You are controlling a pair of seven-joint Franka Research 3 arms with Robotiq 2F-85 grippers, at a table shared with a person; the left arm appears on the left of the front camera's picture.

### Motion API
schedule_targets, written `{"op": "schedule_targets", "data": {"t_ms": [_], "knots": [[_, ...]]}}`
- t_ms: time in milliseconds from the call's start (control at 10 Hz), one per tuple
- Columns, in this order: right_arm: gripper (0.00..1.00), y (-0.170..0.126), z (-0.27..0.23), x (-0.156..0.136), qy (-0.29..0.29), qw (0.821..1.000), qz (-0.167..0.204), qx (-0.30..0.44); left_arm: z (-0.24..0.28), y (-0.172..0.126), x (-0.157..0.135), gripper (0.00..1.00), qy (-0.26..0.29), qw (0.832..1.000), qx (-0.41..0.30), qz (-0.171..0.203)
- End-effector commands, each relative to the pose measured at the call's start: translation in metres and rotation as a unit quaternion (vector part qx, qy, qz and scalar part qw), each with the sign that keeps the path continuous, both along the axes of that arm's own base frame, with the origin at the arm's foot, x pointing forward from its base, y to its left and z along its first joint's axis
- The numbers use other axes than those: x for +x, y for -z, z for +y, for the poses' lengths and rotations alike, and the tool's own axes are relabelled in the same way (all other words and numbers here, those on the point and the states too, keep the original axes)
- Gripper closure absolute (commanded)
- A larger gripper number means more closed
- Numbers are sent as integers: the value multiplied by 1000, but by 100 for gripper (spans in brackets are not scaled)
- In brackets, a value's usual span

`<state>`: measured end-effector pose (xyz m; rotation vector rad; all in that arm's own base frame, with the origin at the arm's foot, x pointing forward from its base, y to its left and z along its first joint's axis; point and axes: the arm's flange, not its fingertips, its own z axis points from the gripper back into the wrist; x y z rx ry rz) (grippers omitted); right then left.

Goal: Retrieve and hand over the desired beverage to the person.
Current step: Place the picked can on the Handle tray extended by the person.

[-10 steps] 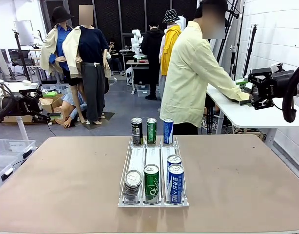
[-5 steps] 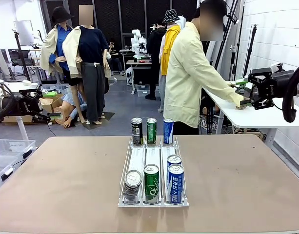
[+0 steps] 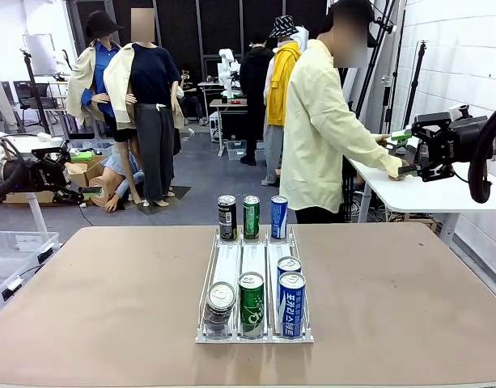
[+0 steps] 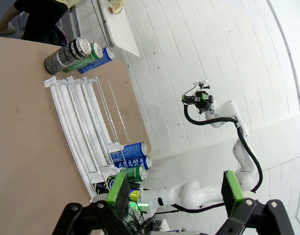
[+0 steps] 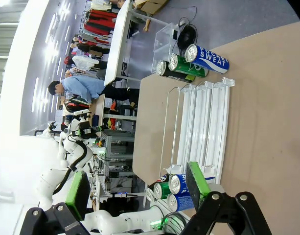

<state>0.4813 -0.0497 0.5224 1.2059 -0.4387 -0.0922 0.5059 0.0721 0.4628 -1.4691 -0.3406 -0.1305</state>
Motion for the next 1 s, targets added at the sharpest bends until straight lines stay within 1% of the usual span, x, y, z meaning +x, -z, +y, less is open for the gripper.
{"op": "schedule_targets", "data": {"t_ms": [0,900], "knots": [[0,0,0,-1,-4,1000,1,-1,0,-2,-2,0,-3,1000,4,-1],[0,0,0,-1,-4,1000,1,-1,0,-2,-2,0,-3,1000,4,-1]]}}
